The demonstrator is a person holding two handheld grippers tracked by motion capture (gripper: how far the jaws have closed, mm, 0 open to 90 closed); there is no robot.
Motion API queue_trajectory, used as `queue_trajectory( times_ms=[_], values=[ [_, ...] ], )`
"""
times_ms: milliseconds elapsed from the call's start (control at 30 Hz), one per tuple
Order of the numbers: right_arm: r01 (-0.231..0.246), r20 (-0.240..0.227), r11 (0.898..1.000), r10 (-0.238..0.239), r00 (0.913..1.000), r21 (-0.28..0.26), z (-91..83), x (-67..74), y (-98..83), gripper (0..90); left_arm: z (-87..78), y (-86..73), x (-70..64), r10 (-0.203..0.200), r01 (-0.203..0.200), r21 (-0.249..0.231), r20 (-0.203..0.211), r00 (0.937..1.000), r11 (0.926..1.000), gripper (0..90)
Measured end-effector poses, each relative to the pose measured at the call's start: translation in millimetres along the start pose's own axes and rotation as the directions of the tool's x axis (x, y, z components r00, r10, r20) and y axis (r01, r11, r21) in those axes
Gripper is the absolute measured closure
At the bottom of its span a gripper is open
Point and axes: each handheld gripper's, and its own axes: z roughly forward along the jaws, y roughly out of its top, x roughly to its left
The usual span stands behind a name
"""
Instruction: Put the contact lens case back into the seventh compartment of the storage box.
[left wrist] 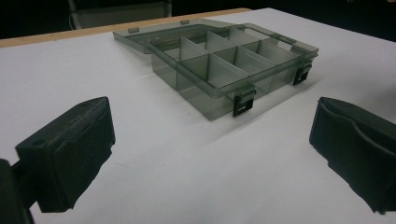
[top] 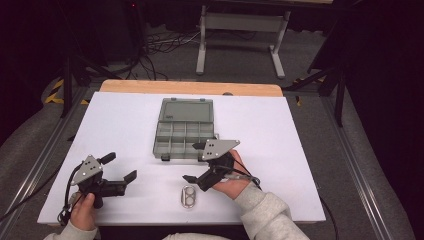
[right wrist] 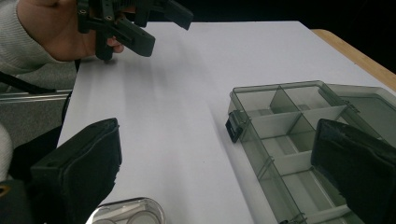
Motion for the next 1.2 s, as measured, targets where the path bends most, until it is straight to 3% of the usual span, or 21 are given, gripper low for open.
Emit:
queue_trajectory(
  times_ms=[533, 900, 1200],
  values=[
    [-0.003, -0.102, 0.996, 0.012, 0.9947, 0.094, 8.0, 4.0, 5.1, 5.1, -0.4, 0.0, 0.3, 0.0, 0.0, -0.004, -0.005, 1.0, 1.0, 0.7],
    [0.031, -0.149, 0.981, -0.003, 0.9889, 0.19, 15.4, 11.3, 2.5, 7.8, -0.4, 0.0, 0.3, 0.0, 0.0, -0.002, -0.005, 1.0, 1.0, 0.8],
    [0.075, -0.186, 0.959, -0.024, 0.9823, 0.274, 24.3, 18.7, -2.2, 8.9, -0.4, -0.1, 0.3, 0.001, -0.001, -0.001, -0.004, 1.0, 1.0, 0.8]
  ],
)
